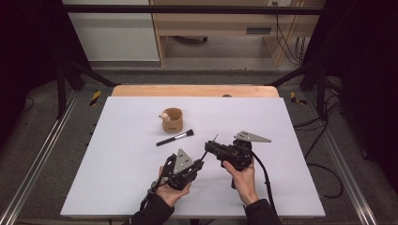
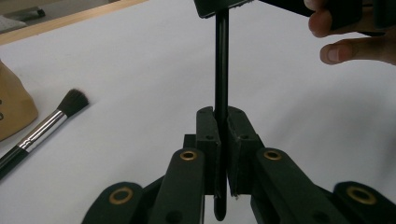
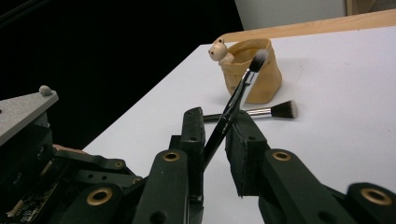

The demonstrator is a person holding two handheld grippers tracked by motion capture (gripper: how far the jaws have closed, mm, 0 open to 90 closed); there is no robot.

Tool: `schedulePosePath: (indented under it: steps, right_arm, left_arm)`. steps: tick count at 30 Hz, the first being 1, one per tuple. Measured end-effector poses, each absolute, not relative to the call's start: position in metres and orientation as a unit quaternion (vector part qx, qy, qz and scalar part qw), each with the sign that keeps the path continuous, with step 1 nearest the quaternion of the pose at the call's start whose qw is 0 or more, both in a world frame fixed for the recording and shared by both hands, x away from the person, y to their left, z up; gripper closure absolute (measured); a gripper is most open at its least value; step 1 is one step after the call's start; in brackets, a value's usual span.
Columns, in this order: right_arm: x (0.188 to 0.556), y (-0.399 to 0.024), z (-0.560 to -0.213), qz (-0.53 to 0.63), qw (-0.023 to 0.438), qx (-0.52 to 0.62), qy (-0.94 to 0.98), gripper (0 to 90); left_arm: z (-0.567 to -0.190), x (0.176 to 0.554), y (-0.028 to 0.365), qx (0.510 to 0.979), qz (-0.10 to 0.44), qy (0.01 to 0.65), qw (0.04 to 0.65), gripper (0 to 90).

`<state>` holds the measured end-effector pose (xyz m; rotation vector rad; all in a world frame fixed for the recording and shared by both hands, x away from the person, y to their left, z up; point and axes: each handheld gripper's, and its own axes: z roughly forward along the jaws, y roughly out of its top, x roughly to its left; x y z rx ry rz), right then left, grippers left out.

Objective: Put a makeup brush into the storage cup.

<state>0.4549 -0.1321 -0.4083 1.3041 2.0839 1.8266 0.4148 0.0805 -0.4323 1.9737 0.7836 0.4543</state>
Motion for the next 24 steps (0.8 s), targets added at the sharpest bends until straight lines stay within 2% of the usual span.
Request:
schedulePosePath:
  steps: [8, 19, 24]
  right_arm:
    - [0.4541, -0.1341, -0.4079, 0.603, 0.037, 0.424, 0.675, 79.8]
    - [0.4507, -0.1325, -0.4063, 0.612, 0.008, 0.413, 0.674, 85.4]
    - [0.4503, -0.1328, -0.4061, 0.615, 0.012, 0.409, 0.674, 85.6]
  left_arm:
    - [-0.4345, 0.4134, 0.0788, 0.806, 0.186, 0.315, 0.465, 84.6]
    - [-0.4374, 0.4135, 0.0769, 0.809, 0.183, 0.313, 0.462, 84.5]
    - [-0.4369, 0.4133, 0.077, 0.809, 0.182, 0.311, 0.463, 84.3]
